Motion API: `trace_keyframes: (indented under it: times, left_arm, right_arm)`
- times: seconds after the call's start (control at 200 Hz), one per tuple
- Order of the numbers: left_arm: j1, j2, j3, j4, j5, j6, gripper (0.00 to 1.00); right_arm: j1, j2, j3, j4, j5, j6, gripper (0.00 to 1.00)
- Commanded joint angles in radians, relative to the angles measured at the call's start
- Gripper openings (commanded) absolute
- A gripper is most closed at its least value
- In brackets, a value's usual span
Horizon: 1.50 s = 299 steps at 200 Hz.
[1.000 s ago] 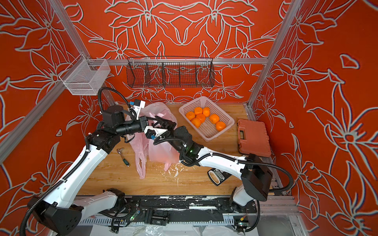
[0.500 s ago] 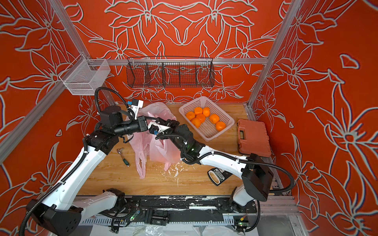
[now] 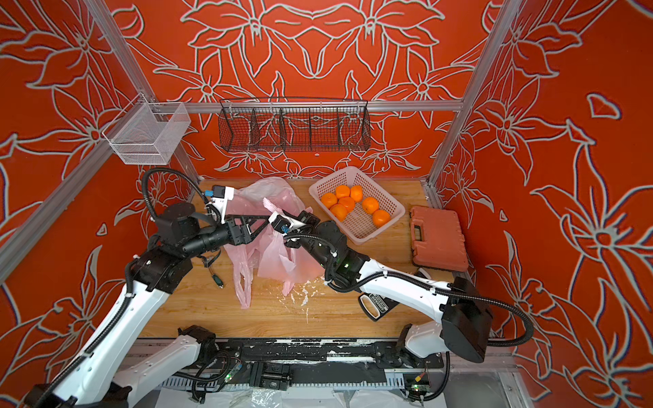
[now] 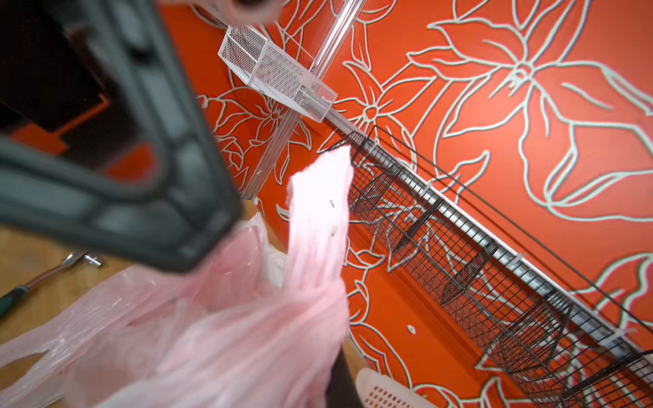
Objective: Place the oranges into plastic bags & tie knots
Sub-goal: Tie the plastic bag at the center of the board.
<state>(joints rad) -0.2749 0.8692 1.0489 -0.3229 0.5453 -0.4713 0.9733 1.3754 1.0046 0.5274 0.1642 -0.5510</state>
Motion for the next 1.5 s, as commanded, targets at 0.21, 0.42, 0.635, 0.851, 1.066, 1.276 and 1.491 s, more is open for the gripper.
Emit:
trace_keyframes:
  times: [0.21,0.42,0.635,0.851,1.066,1.276,1.491]
  left_arm:
    - [-0.173,-0.174,-0.177,0.123,0.219,0.344,0.48]
    - [-0.362,-0.052,-0.154,0.085,0.100,0.481,0.09]
    - [-0.394,0.066,-0.171,0.206,0.023,0.495,0.00]
    - [-0.400,0.167,-0.155,0.306,-0.092,0.507,0.00]
    - [-0.399,0.230,-0.166,0.358,-0.300,0.515,0.00]
    - [-0.399,0.254,-0.176,0.387,-0.412,0.555,0.00]
    - [-0.369,0.240,-0.202,0.410,-0.468,0.547,0.00]
  right_arm:
    - [-0.074,-0.049,0.079,-0.375,-0.118,0.265,0.00]
    - [-0.120,-0.049,0.118,-0.483,-0.217,0.376,0.00]
    - [-0.130,-0.046,0.156,-0.549,-0.248,0.401,0.00]
    - [-0.135,-0.054,0.177,-0.595,-0.257,0.422,0.00]
    - [-0.145,-0.068,0.199,-0.653,-0.284,0.462,0.00]
    - [-0.144,-0.080,0.233,-0.736,-0.297,0.490,0.00]
    - [-0.145,-0.099,0.252,-0.806,-0.337,0.521,0.00]
